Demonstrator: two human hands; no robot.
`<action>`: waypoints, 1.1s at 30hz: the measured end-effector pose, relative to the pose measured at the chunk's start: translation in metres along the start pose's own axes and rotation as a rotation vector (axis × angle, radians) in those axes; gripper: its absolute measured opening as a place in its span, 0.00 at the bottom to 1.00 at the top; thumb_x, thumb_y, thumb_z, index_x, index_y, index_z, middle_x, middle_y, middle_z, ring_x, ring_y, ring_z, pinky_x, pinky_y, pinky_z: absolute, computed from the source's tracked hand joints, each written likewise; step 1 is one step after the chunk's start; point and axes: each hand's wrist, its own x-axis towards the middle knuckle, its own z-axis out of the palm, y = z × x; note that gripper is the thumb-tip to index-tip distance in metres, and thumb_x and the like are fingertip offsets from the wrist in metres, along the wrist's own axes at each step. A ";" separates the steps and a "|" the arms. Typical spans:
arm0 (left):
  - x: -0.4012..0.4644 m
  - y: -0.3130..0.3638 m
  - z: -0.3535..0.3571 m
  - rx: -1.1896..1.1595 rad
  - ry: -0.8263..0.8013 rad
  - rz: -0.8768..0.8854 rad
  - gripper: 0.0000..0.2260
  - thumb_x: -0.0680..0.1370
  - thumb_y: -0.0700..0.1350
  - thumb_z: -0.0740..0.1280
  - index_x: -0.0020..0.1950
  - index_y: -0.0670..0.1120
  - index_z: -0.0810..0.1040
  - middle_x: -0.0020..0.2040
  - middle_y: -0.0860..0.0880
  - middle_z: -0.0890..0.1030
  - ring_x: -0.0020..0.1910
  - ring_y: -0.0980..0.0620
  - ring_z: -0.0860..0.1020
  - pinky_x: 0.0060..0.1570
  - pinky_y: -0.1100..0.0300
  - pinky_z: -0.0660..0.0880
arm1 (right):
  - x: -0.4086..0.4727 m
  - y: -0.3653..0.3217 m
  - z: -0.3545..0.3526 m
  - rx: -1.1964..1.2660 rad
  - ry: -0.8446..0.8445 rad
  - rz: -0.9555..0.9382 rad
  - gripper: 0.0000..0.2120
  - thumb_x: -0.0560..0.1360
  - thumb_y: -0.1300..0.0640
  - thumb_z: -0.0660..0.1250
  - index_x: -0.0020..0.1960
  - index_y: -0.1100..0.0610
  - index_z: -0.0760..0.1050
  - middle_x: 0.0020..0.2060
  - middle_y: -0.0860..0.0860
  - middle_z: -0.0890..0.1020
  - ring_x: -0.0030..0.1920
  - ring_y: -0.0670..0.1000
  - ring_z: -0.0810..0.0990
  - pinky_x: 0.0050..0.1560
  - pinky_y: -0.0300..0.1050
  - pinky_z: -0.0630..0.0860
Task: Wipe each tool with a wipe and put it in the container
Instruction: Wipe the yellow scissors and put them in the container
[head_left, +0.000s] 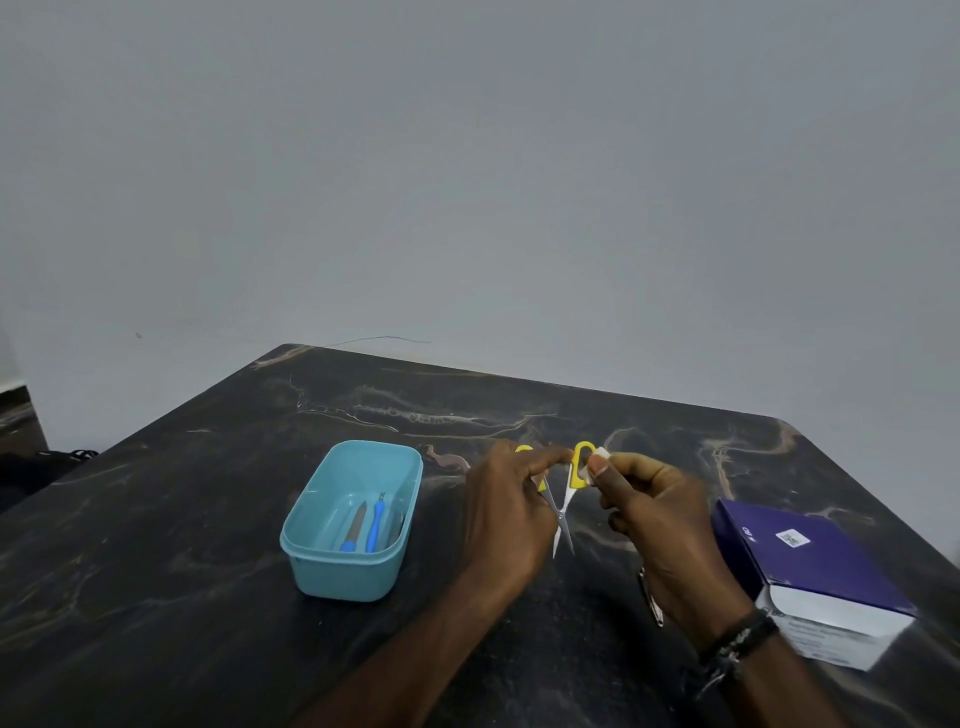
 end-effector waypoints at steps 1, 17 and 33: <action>0.000 0.001 0.000 -0.019 0.024 0.007 0.21 0.74 0.32 0.66 0.59 0.54 0.81 0.45 0.47 0.79 0.42 0.49 0.80 0.41 0.48 0.81 | 0.001 0.000 0.000 0.007 0.008 -0.006 0.06 0.74 0.57 0.70 0.40 0.56 0.83 0.32 0.58 0.77 0.32 0.51 0.70 0.30 0.42 0.68; 0.007 0.019 -0.010 -0.821 0.158 -0.521 0.21 0.70 0.30 0.73 0.59 0.44 0.74 0.36 0.49 0.85 0.36 0.53 0.84 0.35 0.57 0.82 | 0.000 0.002 0.006 0.263 0.069 0.178 0.06 0.76 0.59 0.68 0.45 0.62 0.80 0.32 0.53 0.74 0.31 0.46 0.69 0.27 0.37 0.67; 0.008 0.019 -0.013 -0.874 0.170 -0.581 0.06 0.71 0.32 0.73 0.46 0.38 0.80 0.33 0.45 0.82 0.31 0.52 0.80 0.38 0.56 0.81 | -0.007 0.001 0.016 0.333 -0.010 0.287 0.05 0.74 0.59 0.69 0.43 0.61 0.81 0.32 0.52 0.76 0.31 0.46 0.70 0.27 0.37 0.67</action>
